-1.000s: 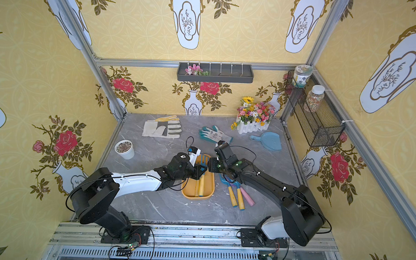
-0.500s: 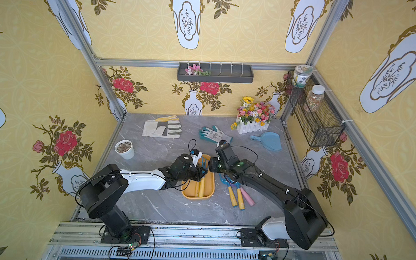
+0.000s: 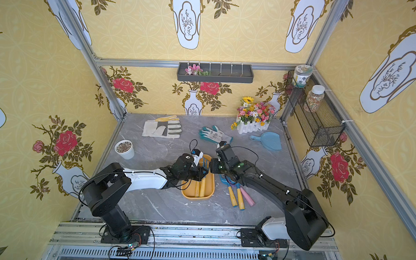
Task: Put the rake into the storage box
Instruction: Place the rake in the storage box.
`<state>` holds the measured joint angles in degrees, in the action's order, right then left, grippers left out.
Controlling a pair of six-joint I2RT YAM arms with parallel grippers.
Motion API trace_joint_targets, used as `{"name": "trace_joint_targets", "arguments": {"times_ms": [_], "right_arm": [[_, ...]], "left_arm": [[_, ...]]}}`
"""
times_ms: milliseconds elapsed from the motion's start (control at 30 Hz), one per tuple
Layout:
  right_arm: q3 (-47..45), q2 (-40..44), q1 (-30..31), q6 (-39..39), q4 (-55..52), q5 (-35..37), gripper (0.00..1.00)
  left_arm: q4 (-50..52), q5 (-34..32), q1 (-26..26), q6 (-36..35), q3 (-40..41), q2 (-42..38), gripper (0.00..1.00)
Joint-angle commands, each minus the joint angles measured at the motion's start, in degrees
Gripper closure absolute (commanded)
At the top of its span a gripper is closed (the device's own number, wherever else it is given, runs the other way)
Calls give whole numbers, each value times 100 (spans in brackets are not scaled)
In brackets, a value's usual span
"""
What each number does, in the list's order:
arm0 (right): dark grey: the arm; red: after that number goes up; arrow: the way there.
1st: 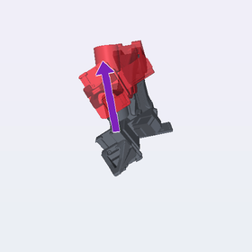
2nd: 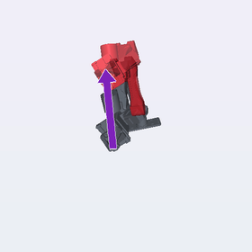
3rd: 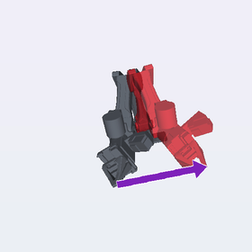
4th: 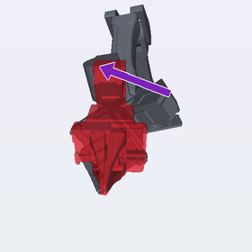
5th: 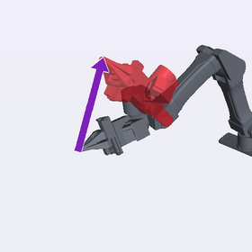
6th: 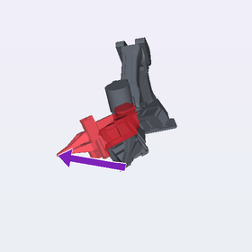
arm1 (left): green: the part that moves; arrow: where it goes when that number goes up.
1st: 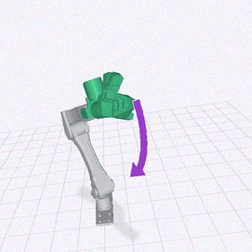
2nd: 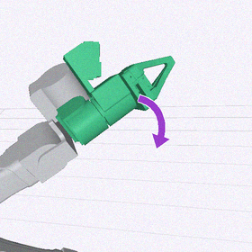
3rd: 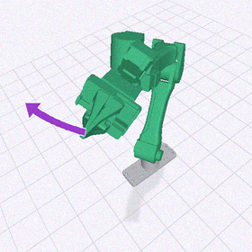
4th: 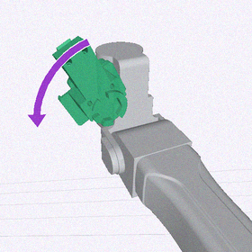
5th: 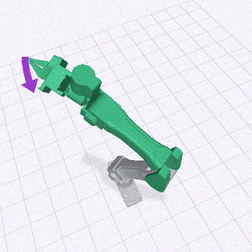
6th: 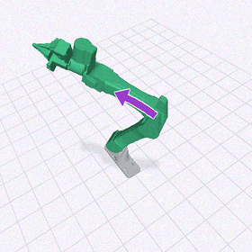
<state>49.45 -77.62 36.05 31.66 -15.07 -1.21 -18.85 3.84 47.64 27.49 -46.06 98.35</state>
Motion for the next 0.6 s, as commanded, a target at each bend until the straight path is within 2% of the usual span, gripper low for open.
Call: {"name": "trace_joint_targets", "arguments": {"times_ms": [0, 467, 567], "right_arm": [[-28, 9, 7, 30, 6, 131, 46], [-101, -67, 24, 163, 24, 248, 45], [-126, -67, 50, 228, 36, 258, 45]], "left_arm": [[-39, -9, 0, 20, -72, 92, 100], [235, -219, 0, 20, -105, 166, 99], [267, -135, 0, 20, -104, 189, 80]]}}
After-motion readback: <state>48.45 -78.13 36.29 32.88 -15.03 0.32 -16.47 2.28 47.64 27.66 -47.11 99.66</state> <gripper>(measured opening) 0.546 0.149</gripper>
